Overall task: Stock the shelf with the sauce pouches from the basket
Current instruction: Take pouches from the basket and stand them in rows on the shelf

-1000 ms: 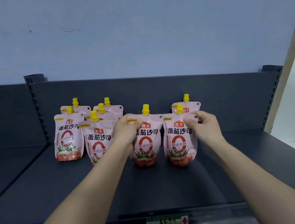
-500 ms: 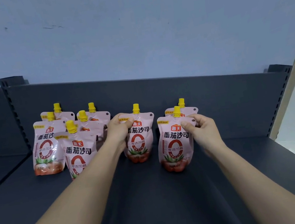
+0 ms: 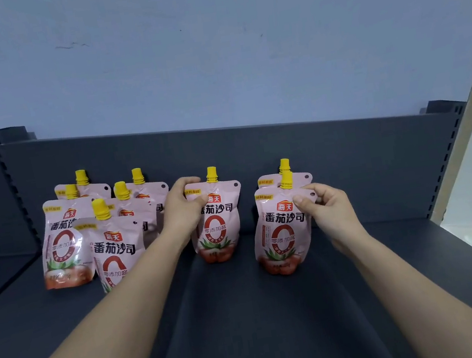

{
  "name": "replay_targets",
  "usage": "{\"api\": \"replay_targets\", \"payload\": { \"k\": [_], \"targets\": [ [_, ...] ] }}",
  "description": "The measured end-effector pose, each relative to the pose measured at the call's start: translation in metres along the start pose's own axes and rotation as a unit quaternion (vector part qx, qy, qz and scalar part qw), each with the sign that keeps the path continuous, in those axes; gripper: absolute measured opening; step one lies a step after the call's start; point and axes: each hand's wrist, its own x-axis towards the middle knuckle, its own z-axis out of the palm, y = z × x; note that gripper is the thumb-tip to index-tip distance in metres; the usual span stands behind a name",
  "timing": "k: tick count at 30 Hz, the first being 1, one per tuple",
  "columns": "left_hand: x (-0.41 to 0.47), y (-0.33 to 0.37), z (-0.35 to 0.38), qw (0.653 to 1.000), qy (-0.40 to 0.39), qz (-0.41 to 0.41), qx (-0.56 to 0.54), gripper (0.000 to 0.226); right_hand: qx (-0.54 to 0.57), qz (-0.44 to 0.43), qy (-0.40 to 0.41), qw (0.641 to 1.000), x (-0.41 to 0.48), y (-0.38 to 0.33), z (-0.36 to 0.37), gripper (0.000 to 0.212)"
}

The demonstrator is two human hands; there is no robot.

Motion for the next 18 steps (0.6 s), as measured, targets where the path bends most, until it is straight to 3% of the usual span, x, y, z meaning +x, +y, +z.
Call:
{"api": "replay_targets", "payload": {
  "k": [3, 6, 10, 18],
  "targets": [
    [0.002, 0.003, 0.001, 0.984, 0.009, 0.087, 0.156, 0.046, 0.002, -0.003, -0.004, 1.0, -0.001, -0.001, -0.002, 0.015],
    [0.002, 0.011, 0.0, 0.954, -0.012, 0.1, 0.282, 0.05, 0.0, -0.003, -0.005, 1.0, -0.003, -0.002, -0.004, 0.015],
    [0.002, 0.021, -0.002, 0.955, -0.03, 0.099, 0.28, 0.022, -0.004, -0.004, -0.004, 1.0, -0.004, -0.003, -0.008, 0.015],
    [0.008, 0.02, 0.005, 0.96, -0.02, 0.111, 0.256, 0.013, -0.028, 0.004, 0.024, 0.999, 0.004, 0.001, -0.028, 0.012]
  ]
}}
